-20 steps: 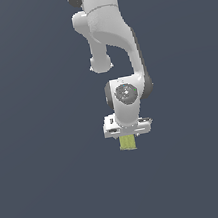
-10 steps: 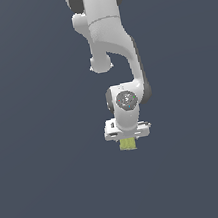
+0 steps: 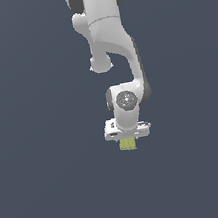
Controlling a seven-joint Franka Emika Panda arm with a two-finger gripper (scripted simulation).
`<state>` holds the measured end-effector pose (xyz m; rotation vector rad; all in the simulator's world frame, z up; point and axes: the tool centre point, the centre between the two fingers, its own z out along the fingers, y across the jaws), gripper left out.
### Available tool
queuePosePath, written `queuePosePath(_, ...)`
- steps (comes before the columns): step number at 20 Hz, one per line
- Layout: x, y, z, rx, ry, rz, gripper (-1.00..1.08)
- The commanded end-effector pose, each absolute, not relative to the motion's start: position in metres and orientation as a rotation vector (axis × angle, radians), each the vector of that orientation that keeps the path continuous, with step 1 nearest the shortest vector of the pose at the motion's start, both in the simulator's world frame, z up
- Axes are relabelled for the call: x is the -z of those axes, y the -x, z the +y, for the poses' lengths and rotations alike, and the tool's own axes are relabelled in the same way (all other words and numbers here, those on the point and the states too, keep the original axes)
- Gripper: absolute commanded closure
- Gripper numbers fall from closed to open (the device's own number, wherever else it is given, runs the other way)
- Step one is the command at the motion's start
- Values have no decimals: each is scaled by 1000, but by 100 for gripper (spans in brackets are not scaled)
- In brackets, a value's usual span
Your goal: Pick up the object and move it to a goal position.
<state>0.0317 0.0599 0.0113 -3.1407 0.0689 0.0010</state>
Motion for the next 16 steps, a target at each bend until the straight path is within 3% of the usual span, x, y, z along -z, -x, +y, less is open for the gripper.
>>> queuePosePath(1,-11,-32,59,1,3141,69,108)
queuePosePath(8,-19,-30,32,1,3141,69,108)
queuePosePath(16,-38,-25,-42,1,3141,69,108)
